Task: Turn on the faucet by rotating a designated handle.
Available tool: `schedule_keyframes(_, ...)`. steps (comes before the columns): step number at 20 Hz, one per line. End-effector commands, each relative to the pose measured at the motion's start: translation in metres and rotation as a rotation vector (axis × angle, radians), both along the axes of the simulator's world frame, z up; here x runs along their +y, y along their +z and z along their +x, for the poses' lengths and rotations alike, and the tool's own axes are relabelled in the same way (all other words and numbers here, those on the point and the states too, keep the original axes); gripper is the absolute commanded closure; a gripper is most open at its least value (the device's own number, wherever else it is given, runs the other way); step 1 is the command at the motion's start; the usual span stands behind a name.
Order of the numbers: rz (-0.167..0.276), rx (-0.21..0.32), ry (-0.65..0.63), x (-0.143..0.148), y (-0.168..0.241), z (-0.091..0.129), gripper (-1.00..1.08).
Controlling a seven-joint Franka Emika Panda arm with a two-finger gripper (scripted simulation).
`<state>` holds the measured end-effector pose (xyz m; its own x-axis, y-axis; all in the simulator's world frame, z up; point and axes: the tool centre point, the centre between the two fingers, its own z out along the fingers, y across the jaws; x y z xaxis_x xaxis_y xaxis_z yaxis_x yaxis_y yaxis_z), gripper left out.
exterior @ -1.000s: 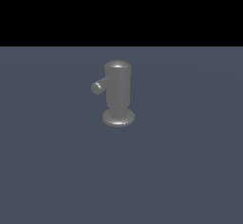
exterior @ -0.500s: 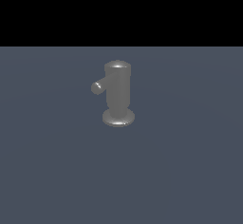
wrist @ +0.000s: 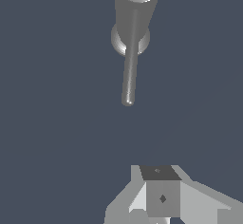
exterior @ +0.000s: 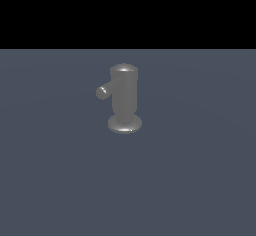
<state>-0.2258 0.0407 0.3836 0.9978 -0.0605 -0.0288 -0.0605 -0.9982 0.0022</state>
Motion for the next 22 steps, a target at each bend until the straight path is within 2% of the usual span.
schedule_keyframes(1,0.000,-0.004,-0.013,0.007,-0.020,0.006,1.08)
schedule_keyframes(13,0.001,-0.019,-0.064,0.037,-0.108,0.037,1.08)
schedule_keyframes(22,0.001,-0.026,-0.088,0.051,-0.150,0.055,1.08)
